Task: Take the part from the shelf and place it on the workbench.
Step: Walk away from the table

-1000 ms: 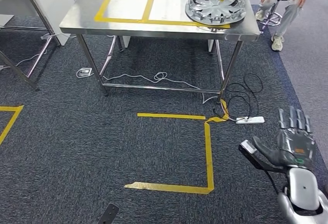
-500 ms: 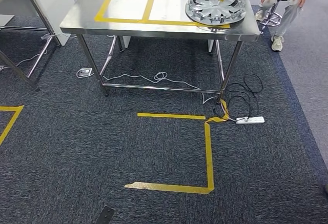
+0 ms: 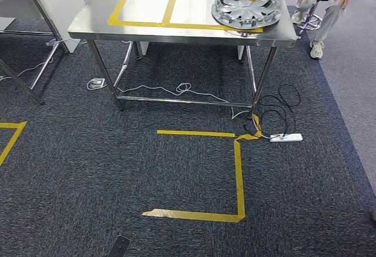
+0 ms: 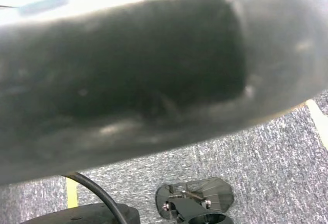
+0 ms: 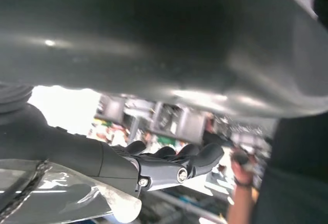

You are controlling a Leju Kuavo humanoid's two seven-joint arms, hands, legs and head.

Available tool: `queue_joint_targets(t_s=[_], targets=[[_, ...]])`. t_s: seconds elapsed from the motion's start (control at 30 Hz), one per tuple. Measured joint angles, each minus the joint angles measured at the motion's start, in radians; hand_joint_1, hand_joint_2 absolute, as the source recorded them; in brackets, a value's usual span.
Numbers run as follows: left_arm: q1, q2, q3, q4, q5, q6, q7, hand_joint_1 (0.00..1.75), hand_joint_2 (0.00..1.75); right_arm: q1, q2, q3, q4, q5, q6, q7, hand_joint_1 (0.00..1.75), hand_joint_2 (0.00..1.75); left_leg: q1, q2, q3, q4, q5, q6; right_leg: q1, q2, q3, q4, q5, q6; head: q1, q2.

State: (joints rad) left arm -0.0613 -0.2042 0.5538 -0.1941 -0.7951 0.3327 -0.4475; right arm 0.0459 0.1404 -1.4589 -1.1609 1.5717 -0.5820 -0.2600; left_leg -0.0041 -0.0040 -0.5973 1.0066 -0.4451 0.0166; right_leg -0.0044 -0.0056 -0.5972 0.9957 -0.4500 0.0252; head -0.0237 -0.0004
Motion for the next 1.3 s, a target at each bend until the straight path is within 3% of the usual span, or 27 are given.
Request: queue_joint_targets(t_s=[0.47, 0.93, 1.03, 1.2, 1.3], targets=[[-0.002, 0.004, 0.014, 0.0, -0.001, 0.006, -0.006, 0.0, 0.0, -0.026, 0.037, 0.004, 0.368, 0.0, -0.097, 0.115, 0.0, 0.0, 0.0, 0.001, 0.0, 0.0, 0.001, -0.001, 0.0, 0.0, 0.0, 0.0, 0.0, 0.0, 0.0, 0.0], [-0.002, 0.008, 0.024, 0.0, -0.019, -0.003, -0.003, 0.0, 0.0, -0.047, 0.052, 0.027, 0.668, -0.006, 0.066, 0.119, 0.0, 0.0, 0.0, 0.001, 0.0, 0.0, 0.002, -0.002, 0.0, 0.0, 0.0, 0.0, 0.001, -0.001, 0.0, 0.0], [-0.002, 0.01, 0.024, 0.0, -0.036, -0.028, 0.042, 0.0, 0.0, -0.051, 0.053, 0.028, 0.704, -0.011, 0.101, 0.112, 0.0, 0.0, 0.0, 0.001, 0.0, 0.0, 0.002, -0.002, 0.0, 0.0, 0.0, 0.0, 0.001, -0.001, 0.0, 0.0], [0.001, 0.013, 0.015, 0.0, -0.08, -0.091, 0.212, 0.0, 0.0, -0.066, 0.051, 0.033, 0.755, -0.006, 0.17, 0.103, 0.0, 0.0, 0.0, 0.001, 0.0, 0.0, 0.002, -0.002, 0.0, 0.001, 0.0, 0.0, 0.001, -0.001, 0.0, 0.0], [0.005, 0.015, 0.006, 0.0, -0.095, -0.094, 0.264, 0.0, 0.0, -0.076, 0.049, 0.038, 0.778, -0.009, 0.177, 0.113, 0.0, 0.0, 0.0, 0.001, 0.0, 0.0, 0.002, -0.002, 0.0, 0.001, 0.0, 0.0, 0.001, -0.001, 0.0, 0.0]])
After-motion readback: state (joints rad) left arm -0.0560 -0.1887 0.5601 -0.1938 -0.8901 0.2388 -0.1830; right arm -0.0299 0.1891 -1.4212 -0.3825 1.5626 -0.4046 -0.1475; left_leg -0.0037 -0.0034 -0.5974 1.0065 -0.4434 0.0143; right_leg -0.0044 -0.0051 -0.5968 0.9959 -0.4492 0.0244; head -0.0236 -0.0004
